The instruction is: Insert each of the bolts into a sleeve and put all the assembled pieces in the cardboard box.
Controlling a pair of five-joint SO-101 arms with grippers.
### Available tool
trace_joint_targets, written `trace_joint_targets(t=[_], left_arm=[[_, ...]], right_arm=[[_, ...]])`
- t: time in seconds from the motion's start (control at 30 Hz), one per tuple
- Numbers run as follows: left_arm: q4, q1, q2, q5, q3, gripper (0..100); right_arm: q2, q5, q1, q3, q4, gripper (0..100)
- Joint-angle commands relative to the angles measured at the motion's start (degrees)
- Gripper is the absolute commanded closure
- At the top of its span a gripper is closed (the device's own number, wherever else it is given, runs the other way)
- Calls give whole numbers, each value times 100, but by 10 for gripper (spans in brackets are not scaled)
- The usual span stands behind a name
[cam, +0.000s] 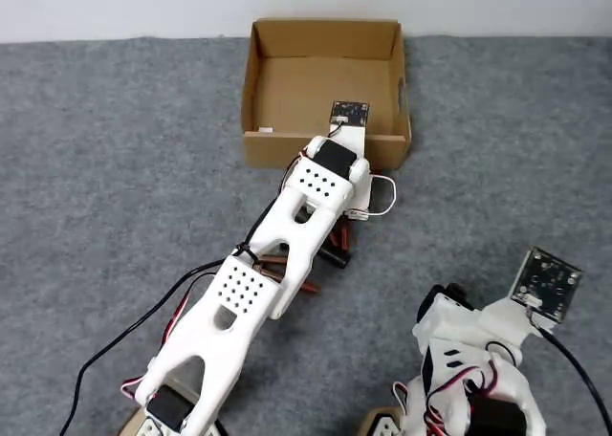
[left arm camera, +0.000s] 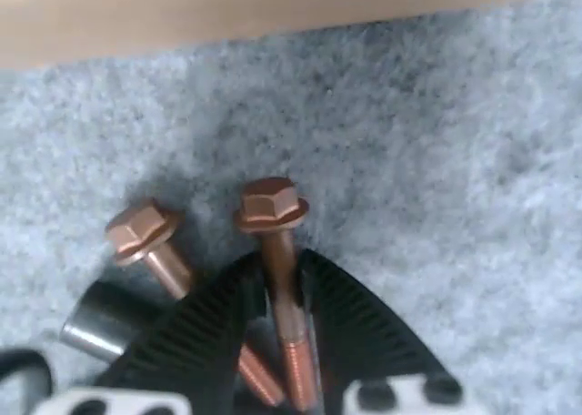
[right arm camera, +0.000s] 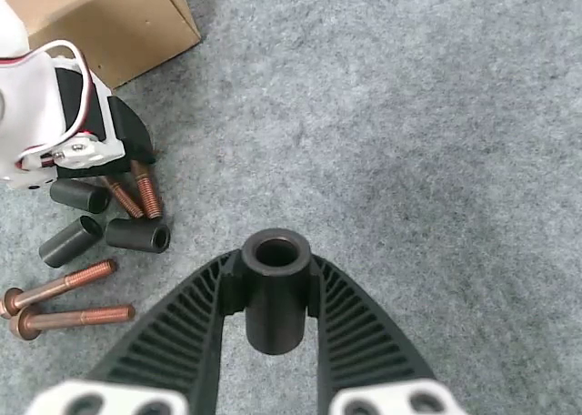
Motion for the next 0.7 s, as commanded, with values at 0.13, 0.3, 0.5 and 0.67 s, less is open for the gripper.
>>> trace_joint_targets(t=[0.13,0.3,0.5,0.67], left_arm=[[273,-123,18,387,40,706],[273,-158,26,431,180,823],[185,-176,26,422,163,991],[193,-158,-35,422,145,994]], right_arm=[[-13,53,22,-18,-119,991],[-13,53,13,-18,-119,991],[-13,53,13,-18,-119,991],[-13,53,13,-18,-119,991]])
